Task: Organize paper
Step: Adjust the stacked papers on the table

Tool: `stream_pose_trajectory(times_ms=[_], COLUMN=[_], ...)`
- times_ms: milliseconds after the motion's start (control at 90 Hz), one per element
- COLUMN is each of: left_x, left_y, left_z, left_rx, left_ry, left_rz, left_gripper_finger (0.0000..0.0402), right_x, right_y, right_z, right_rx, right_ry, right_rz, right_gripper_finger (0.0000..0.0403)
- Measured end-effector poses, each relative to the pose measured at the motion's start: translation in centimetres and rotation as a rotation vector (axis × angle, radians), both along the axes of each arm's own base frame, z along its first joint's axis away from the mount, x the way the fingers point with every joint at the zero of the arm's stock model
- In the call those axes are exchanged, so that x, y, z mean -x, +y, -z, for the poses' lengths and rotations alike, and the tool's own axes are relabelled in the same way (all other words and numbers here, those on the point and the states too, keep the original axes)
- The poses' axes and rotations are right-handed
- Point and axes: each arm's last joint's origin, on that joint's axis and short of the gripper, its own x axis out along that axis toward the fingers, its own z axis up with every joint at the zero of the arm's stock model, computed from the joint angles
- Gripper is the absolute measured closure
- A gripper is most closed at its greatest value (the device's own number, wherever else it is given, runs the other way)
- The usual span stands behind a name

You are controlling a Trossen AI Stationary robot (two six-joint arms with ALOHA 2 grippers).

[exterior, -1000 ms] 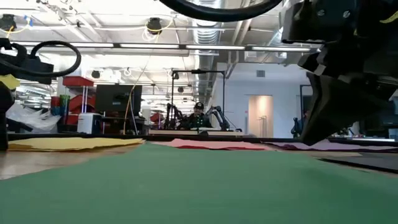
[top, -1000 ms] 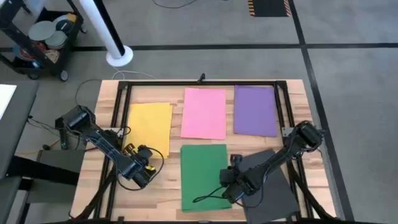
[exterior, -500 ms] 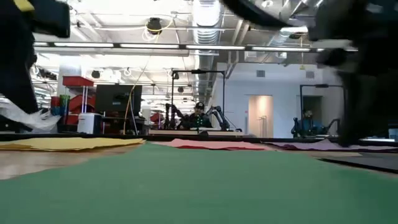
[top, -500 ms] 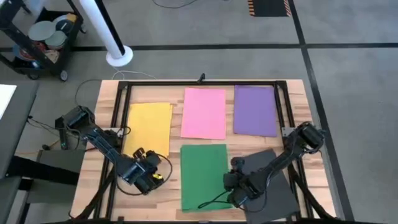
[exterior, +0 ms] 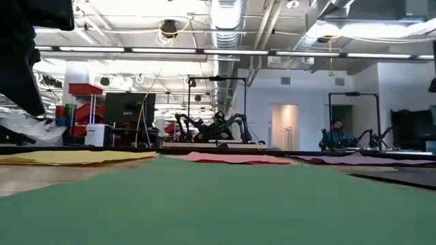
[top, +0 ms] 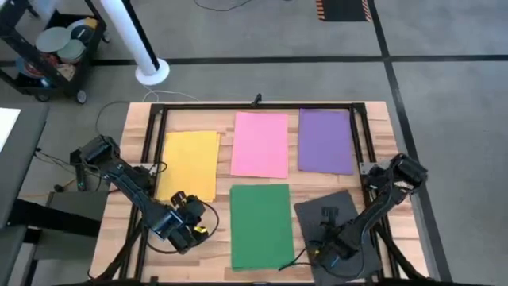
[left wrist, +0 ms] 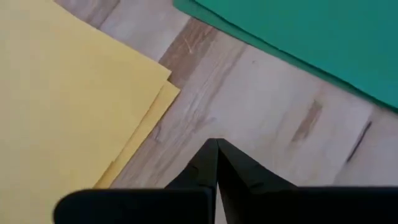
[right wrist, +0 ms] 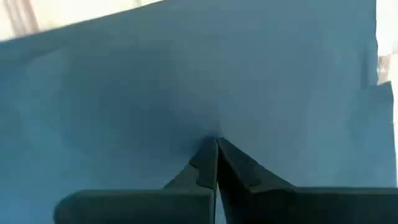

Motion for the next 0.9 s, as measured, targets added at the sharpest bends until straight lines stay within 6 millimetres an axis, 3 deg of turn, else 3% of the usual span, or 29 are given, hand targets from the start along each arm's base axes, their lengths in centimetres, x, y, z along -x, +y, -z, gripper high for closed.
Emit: stream_pose_trajectory(times_ms=[278, 900], left_x=[0.0, 0.2], left_y=[0.0, -0.2], left_z=[0.0, -0.1], left_rx=[-0.009, -0.001], left_ry=[0.000, -0.003], left_rz=[0.006, 0.008], left_gripper_finger=[0.0401, 0.0401], right_x=[-1.1, -1.7], right_y=[-1.8, -3.7], right_z=[0.1, 0.8], right_rx=[0.034, 0.118], right_ry=[0.004, -0.023], right_rz=[0.130, 0.161], right_gripper_finger=[0.0403, 0.0403])
